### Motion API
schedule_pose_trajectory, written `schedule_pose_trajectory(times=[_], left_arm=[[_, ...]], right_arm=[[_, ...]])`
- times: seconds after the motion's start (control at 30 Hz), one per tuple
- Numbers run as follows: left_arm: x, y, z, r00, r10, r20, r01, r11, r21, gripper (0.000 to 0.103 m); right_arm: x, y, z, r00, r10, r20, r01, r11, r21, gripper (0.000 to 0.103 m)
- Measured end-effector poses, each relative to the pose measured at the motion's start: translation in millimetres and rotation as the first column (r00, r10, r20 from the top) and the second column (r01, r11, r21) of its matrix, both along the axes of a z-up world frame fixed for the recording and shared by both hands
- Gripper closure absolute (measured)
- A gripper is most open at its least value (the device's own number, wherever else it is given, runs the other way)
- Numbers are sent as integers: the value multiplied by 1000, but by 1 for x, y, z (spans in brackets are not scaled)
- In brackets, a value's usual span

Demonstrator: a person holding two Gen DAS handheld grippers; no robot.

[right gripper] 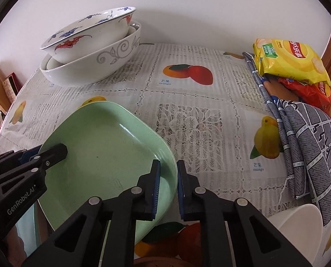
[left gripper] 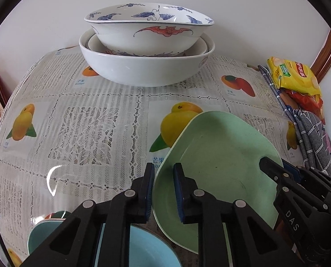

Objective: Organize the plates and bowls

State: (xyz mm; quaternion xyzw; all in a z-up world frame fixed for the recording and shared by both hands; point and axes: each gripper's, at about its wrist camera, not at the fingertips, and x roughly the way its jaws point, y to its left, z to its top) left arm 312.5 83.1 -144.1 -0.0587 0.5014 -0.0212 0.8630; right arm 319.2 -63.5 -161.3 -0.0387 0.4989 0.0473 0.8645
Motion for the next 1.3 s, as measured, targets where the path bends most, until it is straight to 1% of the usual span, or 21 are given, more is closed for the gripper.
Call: schedule_pose_trajectory(times=[0.1, 0.23, 0.63, 0.83, 1.17, 1.3], left_arm=[[-1, 1, 2, 1000, -1, 11, 1, 1000, -13, 88], [-6, 7, 11, 999, 20, 45, -19, 999, -32, 89], [-26, 12, 41, 996, 10, 92, -5, 999, -51, 89], [-48, 12, 57, 993, 4, 115, 0, 999, -40, 89], [-96, 4, 79, 990, 2, 144, -1, 1000, -10, 88], [-113, -1, 84, 988, -2, 151, 4, 1000, -14, 88]], right_arm=[[-1, -2, 2, 1000, -8, 15, 8, 1000, 5, 91], [-4, -7, 10, 1000, -18, 25, 16, 999, 47, 93], [-31, -8, 45, 996, -31, 83, 26, 998, 62, 94], [-54, -7, 60, 994, -34, 102, 27, 997, 70, 94], [-103, -13, 81, 990, -41, 134, 31, 996, 82, 94], [-120, -19, 88, 988, -54, 145, 41, 995, 92, 94]])
